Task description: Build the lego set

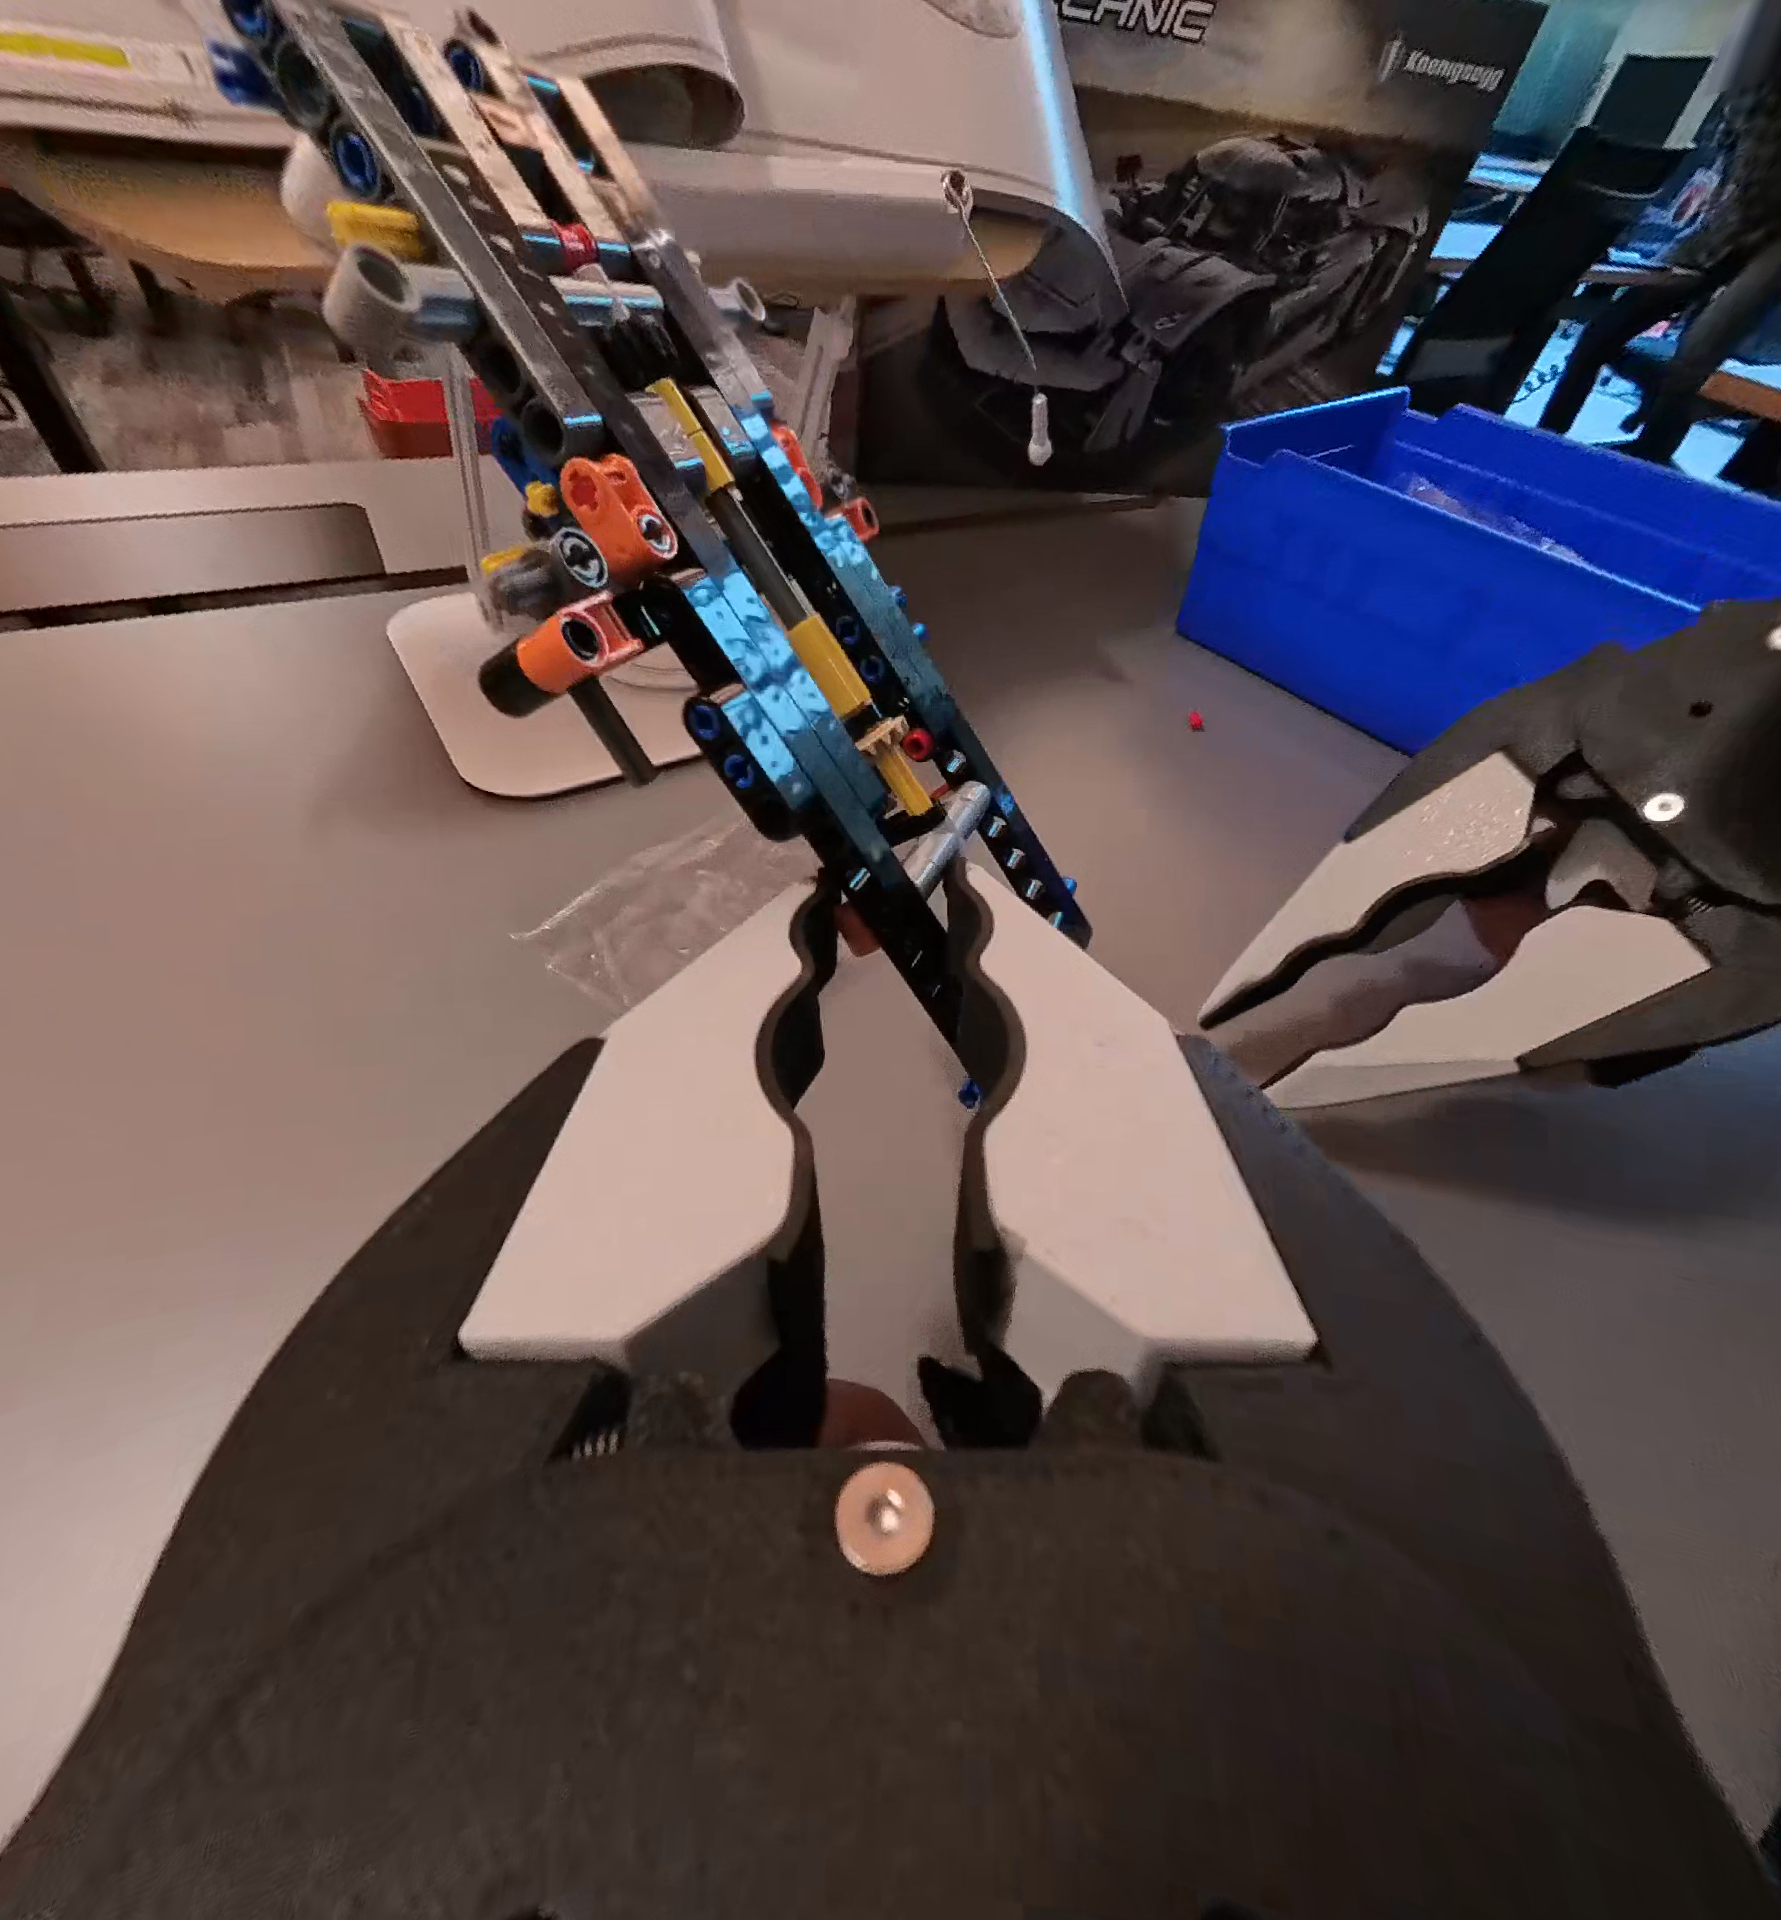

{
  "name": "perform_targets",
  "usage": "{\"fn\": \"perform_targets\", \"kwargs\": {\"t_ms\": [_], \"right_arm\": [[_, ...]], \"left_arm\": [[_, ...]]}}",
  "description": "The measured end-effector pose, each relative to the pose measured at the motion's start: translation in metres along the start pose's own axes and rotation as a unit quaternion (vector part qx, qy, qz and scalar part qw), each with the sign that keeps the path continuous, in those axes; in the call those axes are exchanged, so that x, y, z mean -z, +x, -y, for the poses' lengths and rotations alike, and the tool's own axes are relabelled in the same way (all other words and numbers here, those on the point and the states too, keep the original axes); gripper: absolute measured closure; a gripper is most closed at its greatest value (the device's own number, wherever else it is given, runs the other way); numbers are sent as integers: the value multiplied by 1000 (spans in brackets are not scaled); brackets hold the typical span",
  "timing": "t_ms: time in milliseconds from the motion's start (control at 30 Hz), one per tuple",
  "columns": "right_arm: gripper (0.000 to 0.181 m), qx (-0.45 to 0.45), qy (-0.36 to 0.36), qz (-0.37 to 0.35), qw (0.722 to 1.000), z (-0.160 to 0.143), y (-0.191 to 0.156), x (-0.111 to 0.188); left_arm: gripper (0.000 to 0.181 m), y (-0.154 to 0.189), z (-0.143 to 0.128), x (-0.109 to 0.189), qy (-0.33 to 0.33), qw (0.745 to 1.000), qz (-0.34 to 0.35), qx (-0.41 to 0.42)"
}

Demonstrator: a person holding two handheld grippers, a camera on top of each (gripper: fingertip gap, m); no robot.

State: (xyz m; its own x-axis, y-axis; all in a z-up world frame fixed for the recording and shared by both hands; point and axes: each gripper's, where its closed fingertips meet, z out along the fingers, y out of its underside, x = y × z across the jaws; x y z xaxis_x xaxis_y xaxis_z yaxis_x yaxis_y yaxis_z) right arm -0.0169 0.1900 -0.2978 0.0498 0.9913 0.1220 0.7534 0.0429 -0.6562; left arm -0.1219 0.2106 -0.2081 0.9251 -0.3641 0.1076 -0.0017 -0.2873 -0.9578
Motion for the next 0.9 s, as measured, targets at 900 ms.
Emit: {"fn": "perform_targets", "kwargs": {"t_ms": [900], "right_arm": [[164, -33, 30, 46, 998, -10, -16, -9]], "left_arm": [[164, -10, -4, 5, 24, 997, -37, 70]]}}
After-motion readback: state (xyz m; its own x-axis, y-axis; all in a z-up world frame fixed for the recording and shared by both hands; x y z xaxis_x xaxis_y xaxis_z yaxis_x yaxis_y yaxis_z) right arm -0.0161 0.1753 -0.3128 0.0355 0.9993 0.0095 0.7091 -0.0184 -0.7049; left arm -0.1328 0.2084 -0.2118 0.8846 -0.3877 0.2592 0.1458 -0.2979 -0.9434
